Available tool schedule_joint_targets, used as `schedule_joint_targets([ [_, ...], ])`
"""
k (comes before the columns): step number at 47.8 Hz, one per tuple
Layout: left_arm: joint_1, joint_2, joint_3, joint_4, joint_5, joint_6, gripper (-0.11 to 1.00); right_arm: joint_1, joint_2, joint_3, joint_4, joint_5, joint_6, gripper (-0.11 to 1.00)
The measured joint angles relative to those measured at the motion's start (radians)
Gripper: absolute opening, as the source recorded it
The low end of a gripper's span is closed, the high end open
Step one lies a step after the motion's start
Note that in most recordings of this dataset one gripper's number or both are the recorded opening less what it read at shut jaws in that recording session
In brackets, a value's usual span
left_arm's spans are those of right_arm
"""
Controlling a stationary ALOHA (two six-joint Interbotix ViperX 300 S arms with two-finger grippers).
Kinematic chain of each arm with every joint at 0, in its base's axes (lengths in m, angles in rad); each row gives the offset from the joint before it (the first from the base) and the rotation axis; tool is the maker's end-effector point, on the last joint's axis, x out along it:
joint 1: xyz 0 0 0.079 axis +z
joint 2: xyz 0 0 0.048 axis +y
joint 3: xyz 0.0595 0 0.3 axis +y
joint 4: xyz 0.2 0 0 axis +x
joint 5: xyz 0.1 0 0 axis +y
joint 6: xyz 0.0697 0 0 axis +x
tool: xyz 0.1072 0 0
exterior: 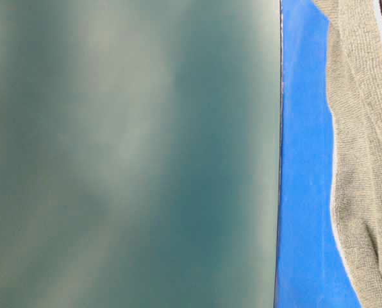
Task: Fold a large towel.
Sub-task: 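Grasp opposite corners of the grey towel with left and right grippers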
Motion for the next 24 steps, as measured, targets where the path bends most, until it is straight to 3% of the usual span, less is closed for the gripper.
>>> schedule_joint_targets([
  [3, -0.002, 0.046, 0.003, 0.002, 0.0, -0.038, 0.86, -0.003, 0.038, 0.008, 0.0, -0.011, 0.0, 0.5],
  [7, -0.002, 0.109, 0.002, 0.0, -0.008, -0.086, 0.88, -0.005, 0.081, 0.015, 0.0, -0.041, 0.002, 0.66],
  [14, -0.009, 0.227, 0.006, 0.0, -0.075, -0.144, 0.88, -0.005, 0.166, 0.025, -0.003, -0.133, 0.002, 0.61],
  [24, -0.018, 0.397, 0.0, 0.0, -0.232, -0.16, 0.88, -0.011, 0.308, 0.026, -0.018, -0.225, -0.002, 0.62],
])
